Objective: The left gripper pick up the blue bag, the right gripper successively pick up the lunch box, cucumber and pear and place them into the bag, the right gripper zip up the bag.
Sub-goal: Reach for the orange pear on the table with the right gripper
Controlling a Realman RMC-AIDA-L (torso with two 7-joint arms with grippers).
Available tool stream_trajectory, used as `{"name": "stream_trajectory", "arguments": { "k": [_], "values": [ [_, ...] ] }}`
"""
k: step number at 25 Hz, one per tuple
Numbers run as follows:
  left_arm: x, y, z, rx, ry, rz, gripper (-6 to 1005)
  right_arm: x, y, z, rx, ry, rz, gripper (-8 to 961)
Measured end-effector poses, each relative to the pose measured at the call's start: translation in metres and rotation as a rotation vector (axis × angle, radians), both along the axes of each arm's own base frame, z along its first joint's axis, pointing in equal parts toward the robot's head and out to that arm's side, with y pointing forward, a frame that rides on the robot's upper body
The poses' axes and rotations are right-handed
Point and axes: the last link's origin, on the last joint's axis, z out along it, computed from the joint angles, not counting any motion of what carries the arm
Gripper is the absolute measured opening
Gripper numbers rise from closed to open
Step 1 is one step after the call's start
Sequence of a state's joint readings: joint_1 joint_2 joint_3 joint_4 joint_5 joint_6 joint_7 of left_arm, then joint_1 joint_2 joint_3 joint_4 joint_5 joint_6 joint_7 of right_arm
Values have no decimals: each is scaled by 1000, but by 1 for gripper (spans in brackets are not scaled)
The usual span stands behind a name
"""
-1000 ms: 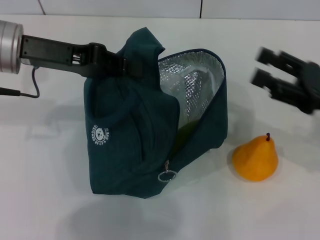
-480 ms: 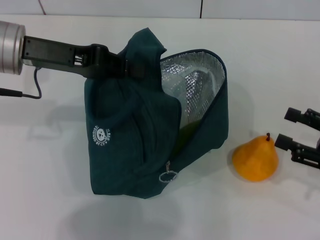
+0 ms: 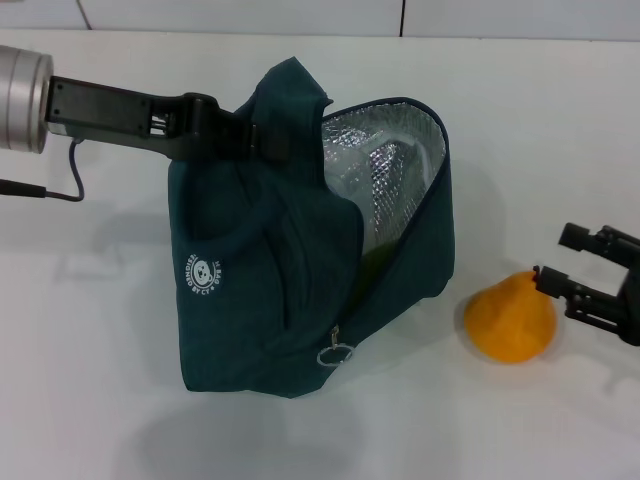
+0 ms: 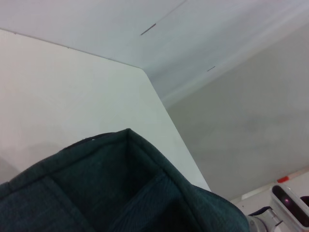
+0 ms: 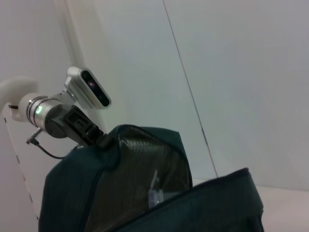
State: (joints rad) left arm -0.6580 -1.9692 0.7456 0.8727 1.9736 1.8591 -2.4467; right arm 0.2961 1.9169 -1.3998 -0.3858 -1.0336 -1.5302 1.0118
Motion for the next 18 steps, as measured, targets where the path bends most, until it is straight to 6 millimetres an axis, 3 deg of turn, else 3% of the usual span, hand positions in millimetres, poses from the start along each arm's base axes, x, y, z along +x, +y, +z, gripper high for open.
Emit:
{"name": "stream_trajectory", "arguments": {
  "k": [9, 18],
  "values": [
    [0, 0, 0, 0, 2, 0, 40, -6, 4, -21, -42, -35, -2, 572],
    [0, 0, -1, -2, 2, 1, 40, -7, 6, -23, -34, -42, -9, 412]
  ]
}}
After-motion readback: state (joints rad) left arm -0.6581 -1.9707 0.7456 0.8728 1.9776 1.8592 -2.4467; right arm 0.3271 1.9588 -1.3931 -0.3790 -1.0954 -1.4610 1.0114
